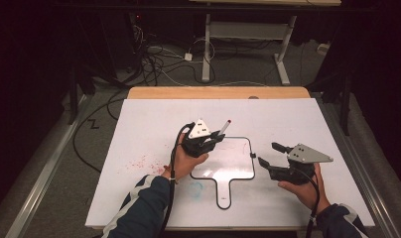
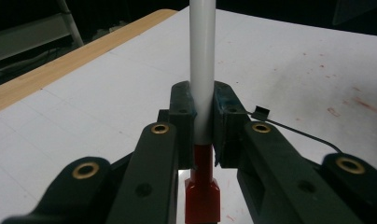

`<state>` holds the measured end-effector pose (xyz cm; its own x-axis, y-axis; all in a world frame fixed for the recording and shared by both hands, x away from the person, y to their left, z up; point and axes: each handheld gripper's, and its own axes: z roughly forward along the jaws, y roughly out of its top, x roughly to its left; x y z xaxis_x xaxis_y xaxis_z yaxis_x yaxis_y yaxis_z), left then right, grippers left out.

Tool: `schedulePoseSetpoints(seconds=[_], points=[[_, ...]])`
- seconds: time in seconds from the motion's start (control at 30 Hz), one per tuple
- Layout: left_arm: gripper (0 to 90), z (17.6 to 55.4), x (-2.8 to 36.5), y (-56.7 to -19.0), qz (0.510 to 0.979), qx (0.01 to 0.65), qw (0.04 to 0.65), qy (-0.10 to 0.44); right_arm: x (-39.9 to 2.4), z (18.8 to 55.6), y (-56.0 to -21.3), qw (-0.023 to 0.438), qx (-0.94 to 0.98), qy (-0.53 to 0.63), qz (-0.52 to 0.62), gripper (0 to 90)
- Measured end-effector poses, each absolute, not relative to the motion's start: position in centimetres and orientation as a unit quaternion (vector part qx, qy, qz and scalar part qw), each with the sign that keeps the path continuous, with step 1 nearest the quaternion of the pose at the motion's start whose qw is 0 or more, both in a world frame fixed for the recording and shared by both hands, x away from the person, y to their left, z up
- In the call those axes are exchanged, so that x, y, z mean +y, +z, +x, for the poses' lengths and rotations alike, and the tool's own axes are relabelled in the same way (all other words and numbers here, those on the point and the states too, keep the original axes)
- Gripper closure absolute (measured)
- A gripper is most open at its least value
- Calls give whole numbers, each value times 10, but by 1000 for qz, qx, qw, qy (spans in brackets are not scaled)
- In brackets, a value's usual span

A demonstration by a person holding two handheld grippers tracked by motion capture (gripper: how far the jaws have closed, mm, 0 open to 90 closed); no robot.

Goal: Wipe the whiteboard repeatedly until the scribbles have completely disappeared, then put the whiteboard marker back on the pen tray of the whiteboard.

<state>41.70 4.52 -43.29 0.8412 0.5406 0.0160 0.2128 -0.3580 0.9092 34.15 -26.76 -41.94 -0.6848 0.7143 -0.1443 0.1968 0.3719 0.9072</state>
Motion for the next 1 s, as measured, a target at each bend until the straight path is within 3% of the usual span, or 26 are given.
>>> schedulePoseSetpoints(seconds=[0.43, 0.8, 1.0], points=[[783, 396, 53, -437, 807, 236, 520, 151, -239, 359, -412, 238, 791, 497, 267, 340], [782, 375, 29, -440, 812, 205, 528, 139, -217, 351, -403, 206, 784, 532, 244, 376], [781, 371, 22, -444, 816, 194, 527, 134, -201, 353, -402, 193, 787, 534, 242, 448]])
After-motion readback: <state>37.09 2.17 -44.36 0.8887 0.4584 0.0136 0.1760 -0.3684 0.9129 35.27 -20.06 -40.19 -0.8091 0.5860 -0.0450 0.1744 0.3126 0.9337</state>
